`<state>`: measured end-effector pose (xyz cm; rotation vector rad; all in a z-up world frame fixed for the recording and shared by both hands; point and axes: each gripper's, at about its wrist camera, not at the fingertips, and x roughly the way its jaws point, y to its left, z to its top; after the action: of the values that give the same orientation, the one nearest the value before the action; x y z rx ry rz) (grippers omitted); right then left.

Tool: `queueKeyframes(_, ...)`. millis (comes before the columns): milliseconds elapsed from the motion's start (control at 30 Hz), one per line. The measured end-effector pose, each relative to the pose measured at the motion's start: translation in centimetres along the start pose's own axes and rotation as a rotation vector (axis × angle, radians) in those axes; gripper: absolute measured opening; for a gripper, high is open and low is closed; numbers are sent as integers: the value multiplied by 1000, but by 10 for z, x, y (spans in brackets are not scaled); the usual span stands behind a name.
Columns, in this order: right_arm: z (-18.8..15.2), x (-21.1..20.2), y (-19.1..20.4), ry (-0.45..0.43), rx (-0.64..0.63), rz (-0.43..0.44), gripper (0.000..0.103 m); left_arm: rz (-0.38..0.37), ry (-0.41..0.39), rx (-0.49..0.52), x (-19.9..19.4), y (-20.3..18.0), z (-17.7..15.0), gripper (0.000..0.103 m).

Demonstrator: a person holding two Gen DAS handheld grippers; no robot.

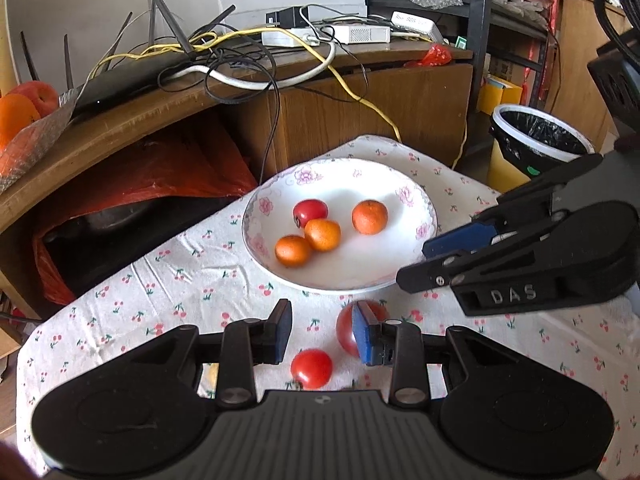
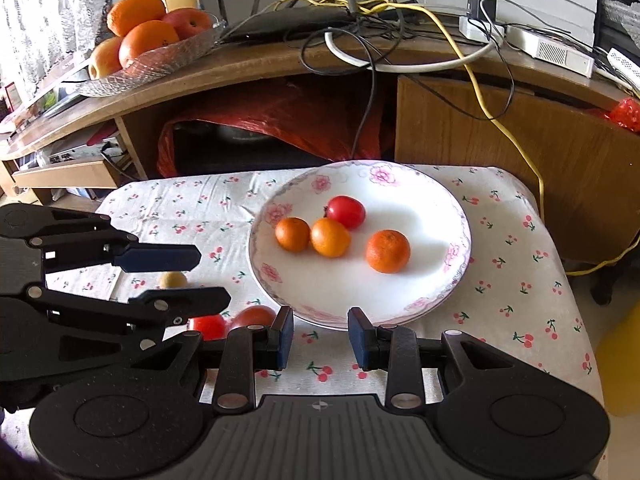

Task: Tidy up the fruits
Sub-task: 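Reach the right tool toward the dark red tomato while the left tool approaches a brown fruit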

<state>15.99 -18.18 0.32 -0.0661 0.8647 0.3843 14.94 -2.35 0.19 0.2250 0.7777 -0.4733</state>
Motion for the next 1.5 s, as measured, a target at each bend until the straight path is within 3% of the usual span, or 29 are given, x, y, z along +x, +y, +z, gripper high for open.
queueKeyframes(300, -7, 0, 4, 24, -8, 18, 27, -44, 36, 49, -8, -4, -20, 42)
queueKeyframes(600, -11, 3, 9, 49, -16, 42, 28, -3, 67, 96, 5, -6, -27, 42)
queueKeyframes(1033, -12, 5, 9, 64, -9, 57, 33, -75, 110, 101, 4, -16, -42, 44)
queueKeyframes(1500, -13, 23, 13, 94, 26, 93, 33, -77, 132, 67, 12, -20, -50, 42)
